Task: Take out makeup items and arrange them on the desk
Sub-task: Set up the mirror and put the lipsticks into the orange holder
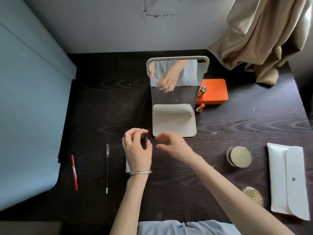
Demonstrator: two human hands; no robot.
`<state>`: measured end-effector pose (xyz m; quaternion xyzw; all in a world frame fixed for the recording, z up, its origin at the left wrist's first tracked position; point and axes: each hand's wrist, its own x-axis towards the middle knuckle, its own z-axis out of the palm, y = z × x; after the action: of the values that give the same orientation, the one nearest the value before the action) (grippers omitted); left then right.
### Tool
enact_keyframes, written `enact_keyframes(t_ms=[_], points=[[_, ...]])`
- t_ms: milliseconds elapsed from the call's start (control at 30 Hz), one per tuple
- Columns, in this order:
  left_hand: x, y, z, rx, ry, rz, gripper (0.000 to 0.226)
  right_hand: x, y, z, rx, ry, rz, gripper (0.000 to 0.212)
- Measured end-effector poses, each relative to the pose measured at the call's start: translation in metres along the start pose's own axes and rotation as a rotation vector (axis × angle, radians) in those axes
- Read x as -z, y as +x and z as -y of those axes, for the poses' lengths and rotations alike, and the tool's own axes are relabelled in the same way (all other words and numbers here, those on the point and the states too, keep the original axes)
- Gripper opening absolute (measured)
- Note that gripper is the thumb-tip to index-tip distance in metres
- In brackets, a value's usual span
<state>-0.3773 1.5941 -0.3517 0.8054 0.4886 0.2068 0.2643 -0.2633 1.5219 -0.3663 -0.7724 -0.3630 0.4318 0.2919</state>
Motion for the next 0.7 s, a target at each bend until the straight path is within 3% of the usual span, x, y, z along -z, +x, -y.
enact_keyframes(t_ms=[133, 233, 400, 500, 633, 700], points=[[-0.002, 0.019, 0.031, 0.111, 0.086, 0.211, 0.053, -0.017, 0.010, 0.005, -0.074, -0.018, -0.018, 0.035], [-0.007, 0.026, 0.037, 0.180, 0.074, 0.333, 0.034, -0.020, 0.013, 0.010, -0.072, -0.043, -0.051, 0.036], [-0.005, 0.026, 0.026, 0.178, 0.003, 0.339, 0.025, -0.015, 0.008, 0.016, -0.036, -0.065, -0.097, 0.043], [0.008, 0.022, 0.008, 0.147, -0.221, 0.302, 0.024, -0.008, -0.003, 0.020, -0.014, 0.045, -0.120, 0.039], [0.019, 0.020, -0.020, 0.530, -0.813, 0.427, 0.007, 0.004, -0.029, 0.026, -0.040, 0.278, -0.092, 0.017], [0.016, 0.016, -0.027, 0.718, -1.010, 0.496, 0.011, 0.007, -0.041, 0.030, -0.067, 0.292, -0.062, 0.021]])
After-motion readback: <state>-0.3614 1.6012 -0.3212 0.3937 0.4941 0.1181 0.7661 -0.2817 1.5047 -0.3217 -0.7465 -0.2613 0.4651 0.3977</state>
